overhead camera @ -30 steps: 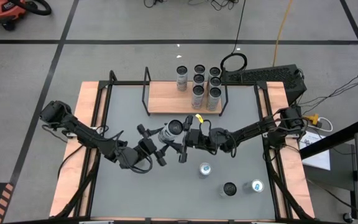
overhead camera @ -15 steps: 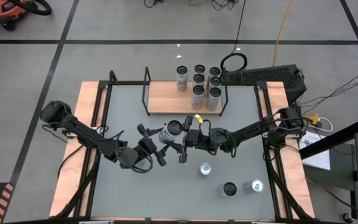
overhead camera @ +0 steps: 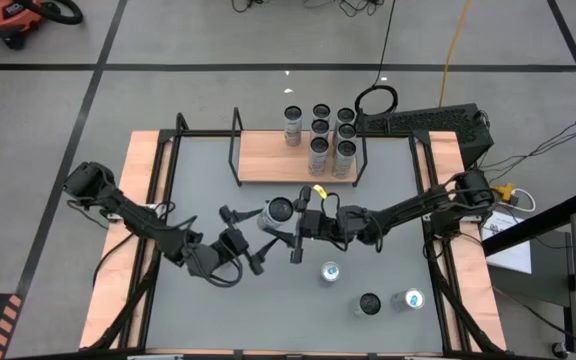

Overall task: Place canned beverage on shelf
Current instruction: Put the top white blue soda can on the shelf aligned with the white blue soda can

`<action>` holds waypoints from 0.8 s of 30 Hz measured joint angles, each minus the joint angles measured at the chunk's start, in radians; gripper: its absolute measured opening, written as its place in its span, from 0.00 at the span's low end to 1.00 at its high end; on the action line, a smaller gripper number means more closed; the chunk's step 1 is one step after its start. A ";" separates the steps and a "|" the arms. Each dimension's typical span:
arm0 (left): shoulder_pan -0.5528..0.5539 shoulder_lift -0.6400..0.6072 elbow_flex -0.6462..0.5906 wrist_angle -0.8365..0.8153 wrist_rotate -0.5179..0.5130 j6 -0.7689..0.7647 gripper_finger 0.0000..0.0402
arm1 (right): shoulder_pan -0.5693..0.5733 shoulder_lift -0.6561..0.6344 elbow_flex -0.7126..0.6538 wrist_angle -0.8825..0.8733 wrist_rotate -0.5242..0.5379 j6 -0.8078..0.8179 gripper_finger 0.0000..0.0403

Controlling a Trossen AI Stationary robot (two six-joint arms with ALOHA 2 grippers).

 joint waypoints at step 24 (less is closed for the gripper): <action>-0.190 -0.007 0.000 0.008 -0.128 0.007 0.93 | -0.008 -0.273 0.000 -0.566 -0.236 -0.012 0.52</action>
